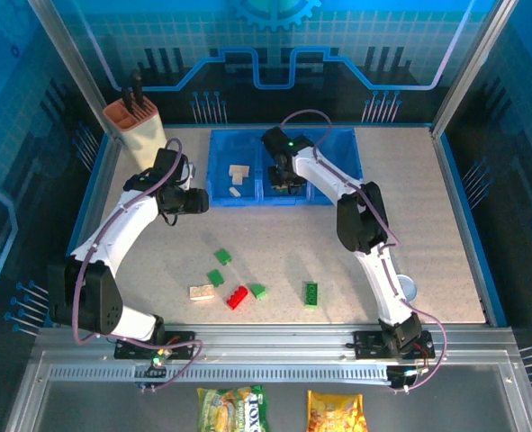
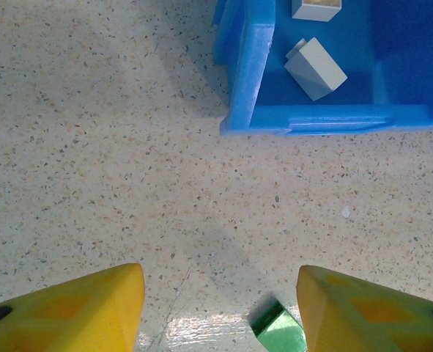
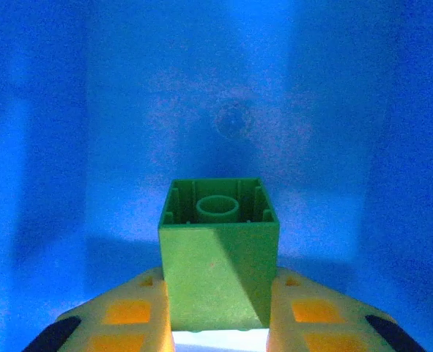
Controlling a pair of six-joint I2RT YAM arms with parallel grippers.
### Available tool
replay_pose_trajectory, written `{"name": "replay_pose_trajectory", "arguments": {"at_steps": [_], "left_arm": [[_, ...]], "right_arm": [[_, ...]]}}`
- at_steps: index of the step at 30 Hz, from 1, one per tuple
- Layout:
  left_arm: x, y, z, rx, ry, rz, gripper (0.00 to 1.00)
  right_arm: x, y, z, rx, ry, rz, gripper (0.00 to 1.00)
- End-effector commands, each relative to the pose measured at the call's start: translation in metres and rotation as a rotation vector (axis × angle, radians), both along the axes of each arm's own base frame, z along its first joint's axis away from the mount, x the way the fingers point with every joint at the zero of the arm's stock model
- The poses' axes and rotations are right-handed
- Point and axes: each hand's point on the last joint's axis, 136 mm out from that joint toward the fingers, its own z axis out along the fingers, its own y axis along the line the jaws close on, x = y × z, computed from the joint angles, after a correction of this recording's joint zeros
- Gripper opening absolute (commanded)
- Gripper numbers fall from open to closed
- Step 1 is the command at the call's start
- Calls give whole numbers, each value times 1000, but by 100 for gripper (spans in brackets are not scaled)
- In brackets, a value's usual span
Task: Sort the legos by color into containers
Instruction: Place the lego in the container.
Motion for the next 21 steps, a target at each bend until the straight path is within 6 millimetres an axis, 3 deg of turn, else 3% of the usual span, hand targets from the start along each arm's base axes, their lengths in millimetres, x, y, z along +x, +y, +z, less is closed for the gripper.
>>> {"name": "replay_pose_trajectory", "arguments": {"at_steps": [1, 8, 21], "left_arm": [[-4, -1, -1, -24, 15, 13, 58], [-3, -2, -1, -30, 17, 11, 58], [-3, -4, -3, -42, 24, 8, 59]], "right_arm": [[-5, -7, -9, -4, 58, -35, 28], [-7, -7, -14, -2, 73, -36, 32], [-1, -6, 38, 27, -10, -26, 40]]}}
